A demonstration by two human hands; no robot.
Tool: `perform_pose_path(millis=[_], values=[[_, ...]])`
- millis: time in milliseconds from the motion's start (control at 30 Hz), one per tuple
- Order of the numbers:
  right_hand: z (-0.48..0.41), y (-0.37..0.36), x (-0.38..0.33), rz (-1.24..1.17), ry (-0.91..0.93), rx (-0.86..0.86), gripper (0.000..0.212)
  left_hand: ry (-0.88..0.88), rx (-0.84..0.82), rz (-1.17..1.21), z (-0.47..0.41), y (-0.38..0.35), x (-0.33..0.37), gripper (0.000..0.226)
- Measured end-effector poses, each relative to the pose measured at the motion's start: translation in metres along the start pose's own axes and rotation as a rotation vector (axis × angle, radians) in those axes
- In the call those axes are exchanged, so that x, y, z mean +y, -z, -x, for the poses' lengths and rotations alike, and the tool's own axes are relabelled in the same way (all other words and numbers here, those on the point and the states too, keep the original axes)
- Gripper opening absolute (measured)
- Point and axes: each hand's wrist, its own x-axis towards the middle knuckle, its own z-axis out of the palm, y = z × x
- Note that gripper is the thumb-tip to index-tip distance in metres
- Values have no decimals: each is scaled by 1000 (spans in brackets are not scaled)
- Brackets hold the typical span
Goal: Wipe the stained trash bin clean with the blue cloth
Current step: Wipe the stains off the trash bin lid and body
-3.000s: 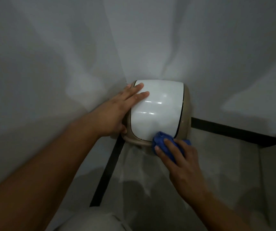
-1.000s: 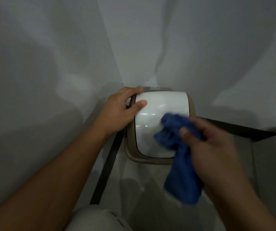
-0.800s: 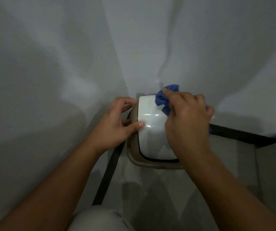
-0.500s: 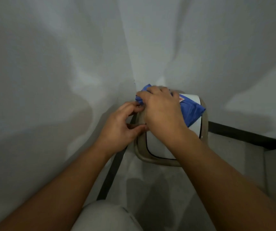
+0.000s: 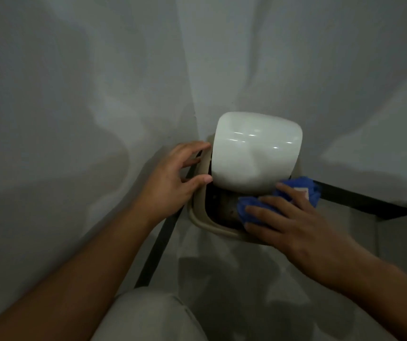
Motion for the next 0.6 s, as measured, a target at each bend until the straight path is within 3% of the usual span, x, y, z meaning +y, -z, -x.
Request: perform_pose_path(millis=[100, 200, 267, 333, 433, 600], values=[[33, 4, -7, -403, -230, 282, 45, 52, 21, 40, 6, 7, -3, 57], [64, 7, -6, -711, -755, 564, 41, 224, 41, 89, 17, 11, -11, 49], [63, -11, -7, -748, -1137, 685, 31, 379, -19, 174, 31, 11, -19, 59], [44, -30, -15, -927, -1443, 755, 35, 481, -127, 275, 47, 7, -25, 67], [13, -50, -31, -1082, -1461, 780, 37, 503, -192, 349, 58, 1, -28, 61], [-16, -60, -39, -1199, -1343, 886, 38, 477, -41, 467, 48, -5, -30, 70]])
